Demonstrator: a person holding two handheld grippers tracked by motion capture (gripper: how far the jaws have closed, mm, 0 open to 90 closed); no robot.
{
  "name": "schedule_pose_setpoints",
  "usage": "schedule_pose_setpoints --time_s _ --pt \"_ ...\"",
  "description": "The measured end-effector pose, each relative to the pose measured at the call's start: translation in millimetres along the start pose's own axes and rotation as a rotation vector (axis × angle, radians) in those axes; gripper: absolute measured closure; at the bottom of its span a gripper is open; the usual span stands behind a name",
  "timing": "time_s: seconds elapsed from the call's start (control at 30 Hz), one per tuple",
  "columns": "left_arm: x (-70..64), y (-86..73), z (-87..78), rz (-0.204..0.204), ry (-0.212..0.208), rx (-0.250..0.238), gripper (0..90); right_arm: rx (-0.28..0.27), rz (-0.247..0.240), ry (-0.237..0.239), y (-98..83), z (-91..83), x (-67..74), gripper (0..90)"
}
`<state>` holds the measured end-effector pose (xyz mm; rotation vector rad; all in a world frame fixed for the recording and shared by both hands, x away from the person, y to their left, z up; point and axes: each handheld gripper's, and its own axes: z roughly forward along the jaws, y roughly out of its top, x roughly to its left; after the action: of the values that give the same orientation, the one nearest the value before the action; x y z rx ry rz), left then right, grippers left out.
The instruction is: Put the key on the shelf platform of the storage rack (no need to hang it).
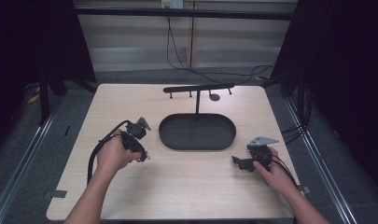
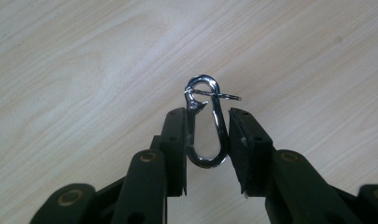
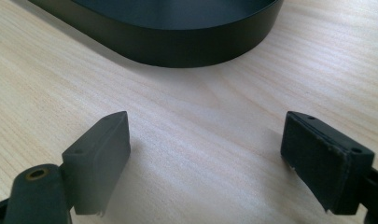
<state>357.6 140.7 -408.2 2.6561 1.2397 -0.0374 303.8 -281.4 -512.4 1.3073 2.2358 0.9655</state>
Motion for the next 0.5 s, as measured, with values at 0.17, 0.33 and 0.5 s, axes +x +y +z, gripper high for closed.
schedule_pose_setpoints --time_s 0.17,0.33,0.5 --pt "-2.3 6.4 -4.2 0.013 -0.002 -0.01 68.2 0.0 0.0 0.0 0.0 0.0 0.0 15.5" --pt "-3.9 12.5 -7.2 0.007 -0.01 -0.017 68.2 0.0 0.0 0.0 0.0 0.0 0.0 15.6" --pt "-5.0 19.5 -10.5 0.016 -0.008 -0.021 68.2 0.0 -0.001 0.0 0.0 0.0 0.0 15.5"
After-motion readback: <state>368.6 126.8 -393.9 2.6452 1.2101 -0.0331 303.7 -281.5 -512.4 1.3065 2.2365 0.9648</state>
